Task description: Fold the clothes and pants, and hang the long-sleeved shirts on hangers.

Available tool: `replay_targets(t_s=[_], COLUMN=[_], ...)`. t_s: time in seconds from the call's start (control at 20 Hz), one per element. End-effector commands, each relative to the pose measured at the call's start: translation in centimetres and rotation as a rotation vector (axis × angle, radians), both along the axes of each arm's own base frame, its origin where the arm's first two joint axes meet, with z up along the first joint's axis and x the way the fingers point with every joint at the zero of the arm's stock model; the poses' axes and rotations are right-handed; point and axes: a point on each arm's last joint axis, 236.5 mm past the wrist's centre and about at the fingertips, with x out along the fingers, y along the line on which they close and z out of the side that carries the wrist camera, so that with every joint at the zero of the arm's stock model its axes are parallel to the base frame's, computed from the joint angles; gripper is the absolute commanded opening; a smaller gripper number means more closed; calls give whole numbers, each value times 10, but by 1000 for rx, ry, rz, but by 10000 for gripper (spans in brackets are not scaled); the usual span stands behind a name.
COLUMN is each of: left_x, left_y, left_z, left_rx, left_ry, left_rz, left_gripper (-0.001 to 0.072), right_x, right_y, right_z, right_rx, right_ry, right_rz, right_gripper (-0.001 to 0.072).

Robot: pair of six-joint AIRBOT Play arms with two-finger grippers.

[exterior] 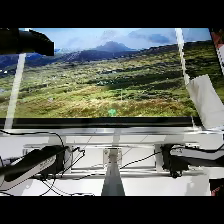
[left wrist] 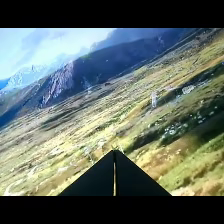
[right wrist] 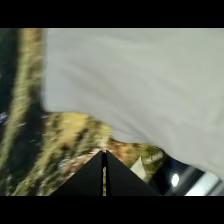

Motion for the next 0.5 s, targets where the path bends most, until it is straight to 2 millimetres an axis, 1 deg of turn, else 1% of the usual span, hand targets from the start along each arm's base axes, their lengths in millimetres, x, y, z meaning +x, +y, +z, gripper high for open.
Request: replay_targets(t_s=[0.0,0.1,0.25,0.35,0.45], left_x=[0,0,0,0,0], left_y=[0,1,0,1,0], left_z=[0,0,0,0,0], left_rx=[0,0,0,1,0], left_ry=[-1,-1,-1,-1,-1], left_rz=[1,1,1,1,1], left_gripper=[18,18,19,18,18], right_x=[37,35,20,9,0], right_y=[70,114,170,200,216], right_z=[59,92,142,168,182], right_rx=[-159,-201,-238,-284,-299], right_ry=[-145,-219,-359,-437,-477], right_rz=[401,536,672,792,849], right_gripper=[23,23,23,23,23])
